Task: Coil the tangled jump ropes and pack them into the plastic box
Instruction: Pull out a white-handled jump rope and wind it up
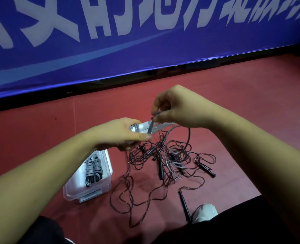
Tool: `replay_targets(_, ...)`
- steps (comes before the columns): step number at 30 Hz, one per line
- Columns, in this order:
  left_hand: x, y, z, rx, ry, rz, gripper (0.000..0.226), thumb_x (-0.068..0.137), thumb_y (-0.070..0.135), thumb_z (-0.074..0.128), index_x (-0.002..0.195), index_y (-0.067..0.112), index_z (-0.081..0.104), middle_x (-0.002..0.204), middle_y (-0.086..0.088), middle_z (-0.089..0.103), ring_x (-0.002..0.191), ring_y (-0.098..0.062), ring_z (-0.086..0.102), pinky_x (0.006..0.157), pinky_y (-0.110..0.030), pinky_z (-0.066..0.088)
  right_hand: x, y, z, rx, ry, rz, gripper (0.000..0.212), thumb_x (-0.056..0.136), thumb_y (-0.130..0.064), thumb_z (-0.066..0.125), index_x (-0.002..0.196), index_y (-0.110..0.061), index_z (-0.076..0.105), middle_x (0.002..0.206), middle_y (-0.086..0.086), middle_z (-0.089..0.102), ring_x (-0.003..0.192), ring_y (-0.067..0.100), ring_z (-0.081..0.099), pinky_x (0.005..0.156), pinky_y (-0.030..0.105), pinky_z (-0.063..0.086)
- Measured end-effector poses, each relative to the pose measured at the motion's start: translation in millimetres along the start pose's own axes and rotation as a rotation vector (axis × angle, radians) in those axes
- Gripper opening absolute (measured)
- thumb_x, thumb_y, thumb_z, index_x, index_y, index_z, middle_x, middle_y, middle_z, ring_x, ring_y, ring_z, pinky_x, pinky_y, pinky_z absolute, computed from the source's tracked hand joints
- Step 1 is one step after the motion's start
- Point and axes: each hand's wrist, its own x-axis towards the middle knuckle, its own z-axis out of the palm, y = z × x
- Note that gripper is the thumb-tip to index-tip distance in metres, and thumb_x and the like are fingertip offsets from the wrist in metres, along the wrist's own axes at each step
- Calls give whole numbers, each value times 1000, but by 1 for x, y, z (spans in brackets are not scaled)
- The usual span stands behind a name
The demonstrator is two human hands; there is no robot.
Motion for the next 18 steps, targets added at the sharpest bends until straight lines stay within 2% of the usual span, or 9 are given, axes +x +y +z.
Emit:
replay_targets(2,-3,5,6,102,26,-9,56,73,40,80,96,-5,58,58,-7,53,46,-18,38,44,-23,29,2,-1,2,-38,13,-24,6,82,-12,77,88,-11,76,75,-1,72,62,9,64,55,18,46)
replay_targets(3,-4,7,8,138,23,-8,56,71,43,81,92,-5,59,56,-7,54,45,-18,39,44,-24,30,3,-1,3,-59,16,-37,6,81,-12,77,87,-11,76,76,-3,72,65,6,64,55,13,45)
replay_targets(6,-9,11,11,144,-12,10,34,84,30,75,75,5,56,50,-7,56,41,-21,50,44,-24,39,5,2,5,-67,19,-52,5,81,-15,78,86,-14,78,72,-9,70,61,-2,61,56,10,43)
replay_targets(9,-12,11,10,-111,-99,-9,19,90,14,66,85,0,54,65,-19,64,63,-33,70,55,-32,58,7,10,2,1,1,-45,5,82,-22,80,85,-17,79,72,-4,74,61,5,63,60,25,48)
replay_targets(12,-12,8,10,-343,-202,-19,22,87,10,60,102,-5,51,87,-28,71,84,-35,74,70,-31,62,8,21,-3,189,-69,34,13,79,-31,81,84,-20,81,80,9,76,66,26,64,63,36,50)
replay_targets(14,-11,5,8,-380,-290,-31,31,89,7,63,111,-8,48,97,-31,71,91,-34,73,74,-31,61,8,29,-2,293,-167,80,13,78,-32,79,82,-19,80,80,11,76,64,19,61,62,30,47)
replay_targets(16,-13,2,6,-357,-379,-45,38,88,6,60,118,-12,44,105,-31,69,97,-35,72,78,-33,61,7,34,3,374,-287,117,9,85,-21,73,77,-18,77,71,3,73,61,9,59,59,21,46)
replay_targets(18,-14,2,4,-328,-407,-48,39,87,6,57,119,-11,44,108,-31,69,100,-35,71,79,-33,60,7,42,11,463,-388,132,19,89,-12,68,72,-18,75,66,-1,68,57,7,55,55,18,44)
